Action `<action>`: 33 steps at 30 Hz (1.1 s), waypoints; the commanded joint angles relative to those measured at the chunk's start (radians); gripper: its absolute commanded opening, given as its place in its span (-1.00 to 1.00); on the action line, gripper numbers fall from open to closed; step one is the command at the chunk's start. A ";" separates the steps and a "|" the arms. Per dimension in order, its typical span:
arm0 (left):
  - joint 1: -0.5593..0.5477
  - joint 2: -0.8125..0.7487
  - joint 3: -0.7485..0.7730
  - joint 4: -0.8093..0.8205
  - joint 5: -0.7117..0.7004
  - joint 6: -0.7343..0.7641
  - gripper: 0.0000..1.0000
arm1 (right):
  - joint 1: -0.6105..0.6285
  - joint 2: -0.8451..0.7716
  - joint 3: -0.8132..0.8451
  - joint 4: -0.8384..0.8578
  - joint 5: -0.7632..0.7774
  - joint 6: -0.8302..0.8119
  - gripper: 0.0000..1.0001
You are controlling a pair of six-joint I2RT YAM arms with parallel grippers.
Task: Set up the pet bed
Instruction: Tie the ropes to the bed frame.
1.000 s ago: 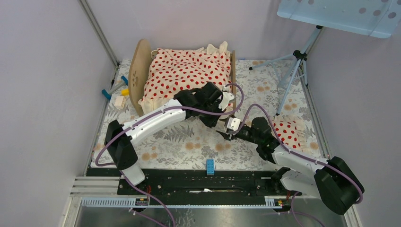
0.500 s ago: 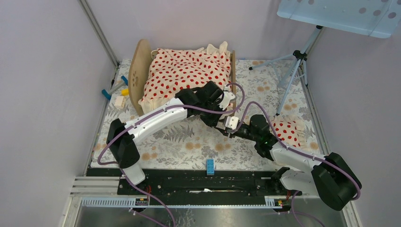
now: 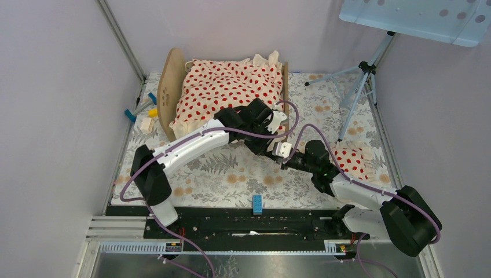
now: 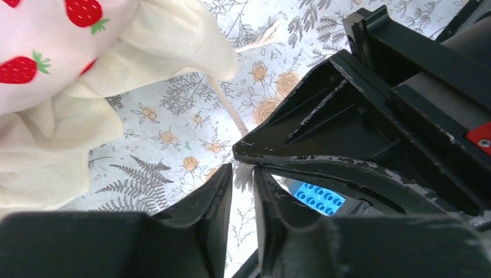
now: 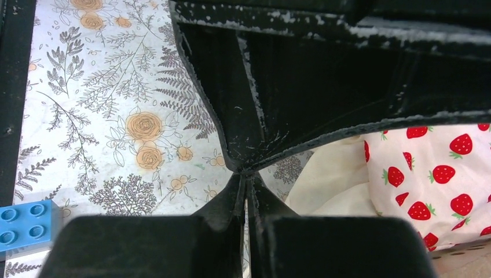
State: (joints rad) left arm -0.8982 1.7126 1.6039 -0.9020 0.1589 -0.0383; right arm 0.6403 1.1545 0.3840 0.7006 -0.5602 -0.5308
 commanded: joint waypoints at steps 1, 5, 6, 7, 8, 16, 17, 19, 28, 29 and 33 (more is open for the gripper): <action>-0.002 -0.067 -0.017 0.117 0.003 0.006 -0.40 | -0.005 -0.012 0.019 0.067 0.047 0.043 -1.00; 0.003 -0.173 -0.104 0.261 -0.107 -0.038 0.08 | -0.005 -0.035 -0.005 0.086 0.131 0.119 -1.00; 0.008 -0.198 -0.133 0.297 -0.140 -0.056 0.22 | -0.004 -0.042 -0.010 0.099 0.162 0.155 -1.00; 0.012 -0.229 -0.161 0.338 -0.183 -0.076 0.35 | -0.004 -0.048 -0.014 0.113 0.196 0.202 -1.00; 0.019 -0.273 -0.195 0.381 -0.222 -0.095 0.51 | -0.004 -0.052 -0.017 0.125 0.229 0.262 -1.00; 0.096 -0.529 -0.524 0.744 -0.314 -0.225 0.98 | -0.004 -0.063 0.041 0.069 0.526 0.610 -1.00; 0.098 -0.559 -0.574 0.796 -0.301 -0.222 0.98 | -0.004 -0.069 0.055 0.048 0.551 0.644 -1.00; 0.100 -0.616 -0.681 0.919 -0.249 -0.189 0.98 | -0.004 -0.078 0.083 0.000 0.554 0.700 -1.00; 0.101 -0.632 -0.905 1.267 -0.076 -0.114 0.89 | -0.004 -0.068 0.276 -0.327 0.718 1.050 -0.96; 0.101 -0.615 -0.899 1.277 -0.063 -0.111 0.83 | -0.004 -0.063 0.288 -0.352 0.723 1.083 -0.93; 0.100 -0.537 -0.845 1.304 -0.004 -0.098 0.64 | -0.005 -0.056 0.306 -0.374 0.722 1.163 -0.95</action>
State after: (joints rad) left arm -0.7967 1.1225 0.6964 0.2424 0.0612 -0.1635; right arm 0.6392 1.0950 0.6468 0.4023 0.1131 0.4808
